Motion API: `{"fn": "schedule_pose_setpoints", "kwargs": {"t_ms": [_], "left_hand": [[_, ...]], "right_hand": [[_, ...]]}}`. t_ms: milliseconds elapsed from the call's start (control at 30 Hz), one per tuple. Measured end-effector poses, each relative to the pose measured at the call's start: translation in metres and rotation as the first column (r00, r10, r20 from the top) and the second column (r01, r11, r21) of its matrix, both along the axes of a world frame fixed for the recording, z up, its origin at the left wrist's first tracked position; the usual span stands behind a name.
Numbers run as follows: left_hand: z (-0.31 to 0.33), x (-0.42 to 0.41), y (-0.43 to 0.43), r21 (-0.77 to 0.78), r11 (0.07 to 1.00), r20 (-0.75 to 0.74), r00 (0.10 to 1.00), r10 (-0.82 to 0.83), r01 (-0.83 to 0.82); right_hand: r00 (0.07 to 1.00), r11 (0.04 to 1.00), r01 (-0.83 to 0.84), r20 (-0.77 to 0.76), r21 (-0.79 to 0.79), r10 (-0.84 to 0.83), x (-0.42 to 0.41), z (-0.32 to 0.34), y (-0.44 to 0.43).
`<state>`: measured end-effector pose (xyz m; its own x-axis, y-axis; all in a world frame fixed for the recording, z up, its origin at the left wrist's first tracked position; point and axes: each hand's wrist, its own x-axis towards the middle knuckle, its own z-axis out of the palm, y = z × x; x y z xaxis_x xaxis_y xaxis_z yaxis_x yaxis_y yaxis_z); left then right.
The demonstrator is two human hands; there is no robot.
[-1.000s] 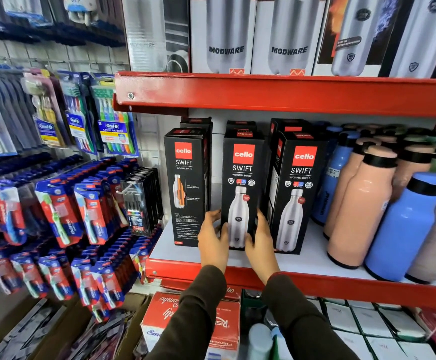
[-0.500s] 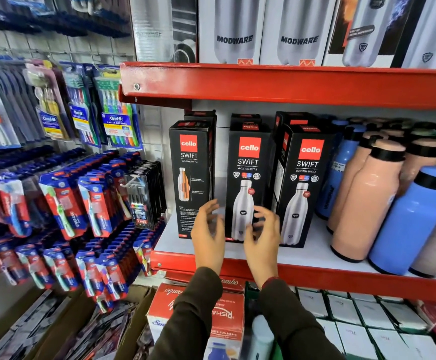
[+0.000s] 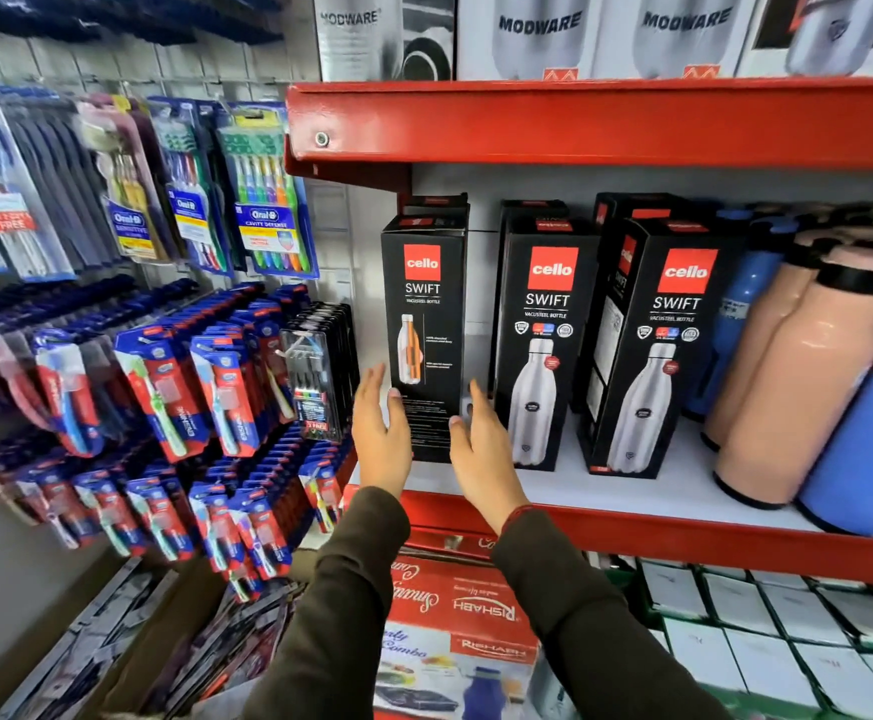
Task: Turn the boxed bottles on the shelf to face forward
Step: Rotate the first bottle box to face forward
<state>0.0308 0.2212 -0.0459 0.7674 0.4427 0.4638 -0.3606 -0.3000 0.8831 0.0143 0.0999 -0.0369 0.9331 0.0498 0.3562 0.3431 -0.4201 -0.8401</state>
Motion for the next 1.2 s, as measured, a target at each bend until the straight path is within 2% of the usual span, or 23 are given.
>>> {"fn": "schedule_pose_setpoints", "kwargs": {"t_ms": [100,200,367,533,800,933,1033,1200], "left_hand": [[0.001,0.003,0.008,-0.034,0.993,-0.102,0.988,-0.117,0.114],[0.002,0.0,0.008,-0.031,0.986,-0.067,0.984,-0.164,0.162],[0.002,0.003,0.024,-0.161,0.96,-0.002,0.973,-0.231,0.228],[0.017,-0.012,0.019,-0.394,0.889,0.091,0.973,-0.212,0.231],[0.009,-0.022,0.009,-0.391,0.915,0.148,0.988,-0.044,0.099],[0.003,-0.011,0.023,-0.279,0.957,0.167,0.985,-0.035,0.081],[0.005,0.001,0.033,-0.163,0.975,0.097,0.986,-0.138,0.153],[0.007,0.008,0.042,-0.169,0.941,0.031,0.955,-0.294,0.295]], "right_hand": [[1.0,1.0,0.006,-0.024,-0.012,-0.006,0.004,-0.003,0.003],[1.0,1.0,-0.001,-0.024,0.001,0.001,0.005,-0.005,0.005],[0.999,0.999,0.031,0.015,0.009,-0.031,0.003,0.0,0.021],[0.997,0.997,0.073,0.036,0.001,-0.073,0.003,0.006,0.018],[0.967,0.972,0.236,0.102,0.003,-0.235,0.003,0.02,0.023],[0.971,0.976,0.217,0.102,-0.003,-0.215,0.006,0.019,0.023],[0.983,0.988,0.15,0.106,0.026,-0.152,0.004,0.021,0.025],[0.991,0.998,0.061,0.122,-0.007,-0.06,0.001,0.022,0.026]]}}
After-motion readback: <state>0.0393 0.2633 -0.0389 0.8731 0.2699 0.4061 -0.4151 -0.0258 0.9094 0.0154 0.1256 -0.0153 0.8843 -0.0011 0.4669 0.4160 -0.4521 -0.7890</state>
